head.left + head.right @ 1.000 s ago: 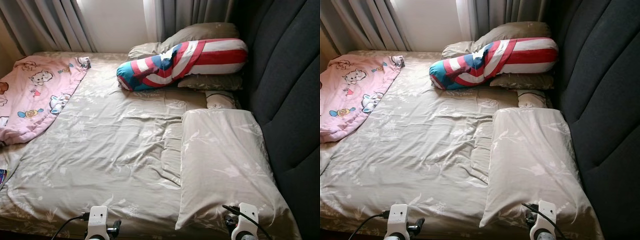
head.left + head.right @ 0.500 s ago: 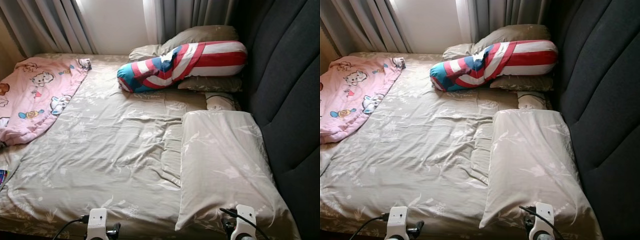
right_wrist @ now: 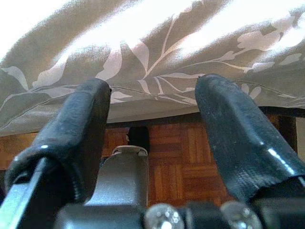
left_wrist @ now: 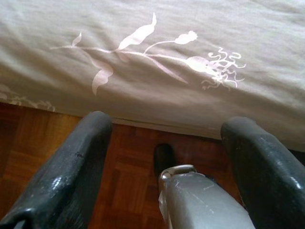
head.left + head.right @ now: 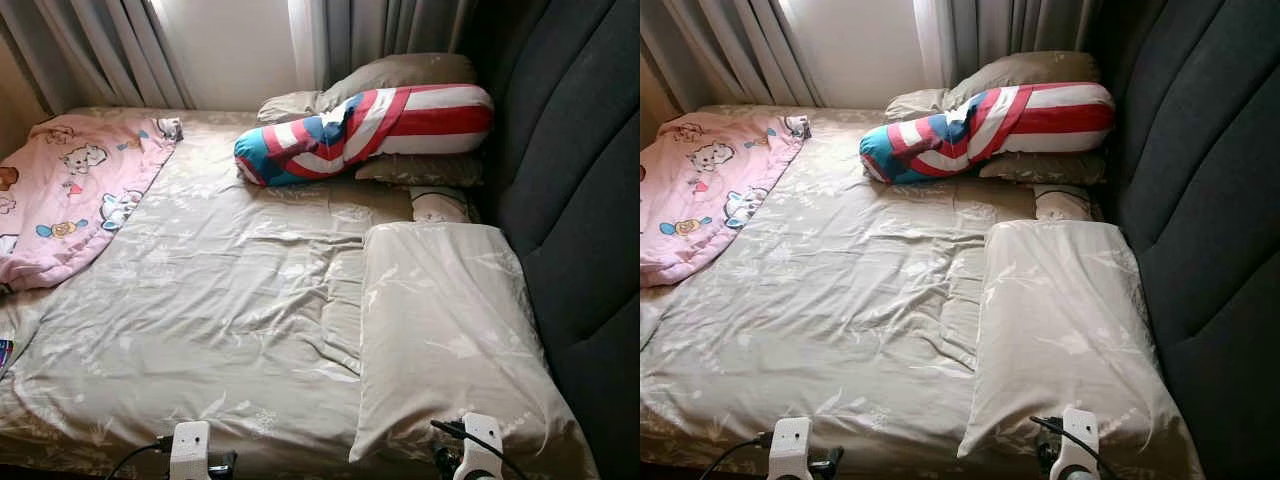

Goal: Clean up the room

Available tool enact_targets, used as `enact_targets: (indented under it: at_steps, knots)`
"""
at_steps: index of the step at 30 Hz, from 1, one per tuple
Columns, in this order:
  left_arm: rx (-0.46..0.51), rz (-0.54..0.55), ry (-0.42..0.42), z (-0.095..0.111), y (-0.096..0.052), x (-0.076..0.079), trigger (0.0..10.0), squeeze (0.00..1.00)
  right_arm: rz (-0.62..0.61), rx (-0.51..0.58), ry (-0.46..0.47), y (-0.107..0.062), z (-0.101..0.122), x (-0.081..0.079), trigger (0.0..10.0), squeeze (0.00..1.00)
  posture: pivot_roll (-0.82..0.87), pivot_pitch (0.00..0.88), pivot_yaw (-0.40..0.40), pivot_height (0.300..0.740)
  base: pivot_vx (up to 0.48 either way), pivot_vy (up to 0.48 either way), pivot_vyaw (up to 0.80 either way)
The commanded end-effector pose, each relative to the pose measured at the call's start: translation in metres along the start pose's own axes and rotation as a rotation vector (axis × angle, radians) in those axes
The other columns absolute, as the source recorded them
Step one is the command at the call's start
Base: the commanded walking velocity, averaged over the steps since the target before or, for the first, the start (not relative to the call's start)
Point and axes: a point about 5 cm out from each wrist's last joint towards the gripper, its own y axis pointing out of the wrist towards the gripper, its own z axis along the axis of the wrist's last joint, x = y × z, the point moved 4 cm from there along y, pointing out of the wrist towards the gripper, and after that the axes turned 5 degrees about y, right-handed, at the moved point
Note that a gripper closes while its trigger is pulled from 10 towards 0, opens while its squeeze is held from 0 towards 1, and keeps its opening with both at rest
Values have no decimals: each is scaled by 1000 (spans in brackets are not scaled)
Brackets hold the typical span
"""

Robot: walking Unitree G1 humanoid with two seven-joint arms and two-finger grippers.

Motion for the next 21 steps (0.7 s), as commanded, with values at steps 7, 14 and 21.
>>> enact_targets:
  at_steps: [7,14,21]
  knots:
    - [-32,13,-4,-9,-2,-4,10000,0,3,-31,-47,-2,-10,-1,10000,0,-41,95,-10,740,0,0,0]
    - [-35,15,-10,-10,-2,-3,10000,0,17,-22,-84,-1,-8,-4,10000,0,-40,100,-11,740,0,0,343]
    - [-46,19,-8,-12,-3,-4,10000,0,22,-19,-77,0,-7,-9,10000,0,-37,102,-14,740,0,0,527]
